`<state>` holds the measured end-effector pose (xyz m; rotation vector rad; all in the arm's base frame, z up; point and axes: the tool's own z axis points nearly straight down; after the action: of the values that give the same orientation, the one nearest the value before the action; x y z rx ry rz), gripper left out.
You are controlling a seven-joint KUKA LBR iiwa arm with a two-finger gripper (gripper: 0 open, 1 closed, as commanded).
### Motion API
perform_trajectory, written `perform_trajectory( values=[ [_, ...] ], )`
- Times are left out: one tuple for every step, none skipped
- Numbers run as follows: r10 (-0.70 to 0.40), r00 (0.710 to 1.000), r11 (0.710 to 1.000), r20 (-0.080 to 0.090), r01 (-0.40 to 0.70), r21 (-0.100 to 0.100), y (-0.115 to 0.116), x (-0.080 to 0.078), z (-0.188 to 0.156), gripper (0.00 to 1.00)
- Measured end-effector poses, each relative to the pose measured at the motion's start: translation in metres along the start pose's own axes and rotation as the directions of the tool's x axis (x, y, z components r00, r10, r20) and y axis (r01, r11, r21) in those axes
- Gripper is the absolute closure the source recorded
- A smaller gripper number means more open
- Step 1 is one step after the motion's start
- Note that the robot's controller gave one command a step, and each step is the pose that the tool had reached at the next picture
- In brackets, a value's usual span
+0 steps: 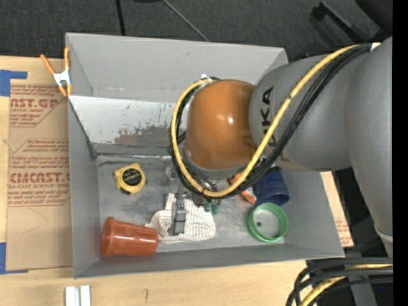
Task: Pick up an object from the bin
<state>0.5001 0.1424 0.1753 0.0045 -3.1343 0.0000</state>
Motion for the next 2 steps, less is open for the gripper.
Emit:
perform_trajectory(
  values=[
    [0.002, 1.000, 1.000, 0.008, -0.002, -0.001, -0.001, -0.002, -0.004, 0.00],
    [-0.187, 0.982, 0.982, 0.016, 0.187, 0.001, -0.006, -0.013, 0.041, 0.00]
  ],
)
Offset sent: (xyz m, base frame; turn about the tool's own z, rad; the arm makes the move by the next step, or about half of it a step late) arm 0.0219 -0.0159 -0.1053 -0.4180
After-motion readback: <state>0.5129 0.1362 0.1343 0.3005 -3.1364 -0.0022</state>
